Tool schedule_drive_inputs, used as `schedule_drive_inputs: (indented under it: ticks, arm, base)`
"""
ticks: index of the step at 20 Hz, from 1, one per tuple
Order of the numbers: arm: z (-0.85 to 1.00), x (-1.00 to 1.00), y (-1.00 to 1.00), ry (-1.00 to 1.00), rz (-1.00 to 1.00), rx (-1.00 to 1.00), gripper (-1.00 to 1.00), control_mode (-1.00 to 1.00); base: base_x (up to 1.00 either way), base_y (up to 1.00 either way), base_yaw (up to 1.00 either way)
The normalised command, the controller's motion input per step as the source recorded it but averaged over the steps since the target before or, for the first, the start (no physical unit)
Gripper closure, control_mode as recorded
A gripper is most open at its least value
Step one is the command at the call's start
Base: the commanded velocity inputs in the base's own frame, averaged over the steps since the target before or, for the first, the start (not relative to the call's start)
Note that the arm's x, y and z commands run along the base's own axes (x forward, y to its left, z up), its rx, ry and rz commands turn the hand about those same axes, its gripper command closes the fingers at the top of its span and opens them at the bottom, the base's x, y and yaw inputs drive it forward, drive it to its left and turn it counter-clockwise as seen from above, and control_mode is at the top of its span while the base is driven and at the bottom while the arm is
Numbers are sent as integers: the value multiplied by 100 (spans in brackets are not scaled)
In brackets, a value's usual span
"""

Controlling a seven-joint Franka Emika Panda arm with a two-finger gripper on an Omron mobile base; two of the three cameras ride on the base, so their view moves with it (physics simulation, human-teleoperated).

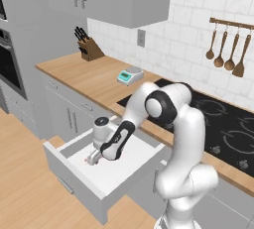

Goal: Take a straw from the drawer in front and place it inside the glass cup on the dining counter.

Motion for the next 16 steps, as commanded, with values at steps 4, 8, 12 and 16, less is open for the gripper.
schedule_drive_inputs:
  ticks: [4, 8, 12, 16]
  arm:
    - [-32, 29, 38, 0, 12, 0, -100, -100]
    - [-15, 46, 30, 0, 6, 0, -100, -100]
    - [-14, 53, 14, 1, 3, 0, -100, -100]
    - [-26, 37, 1, 2, 1, -1, -100, -100]
  base:
    - [0, 0, 0]
    - [0, 0, 0]
    - [0, 0, 0]
    - [0, 0, 0]
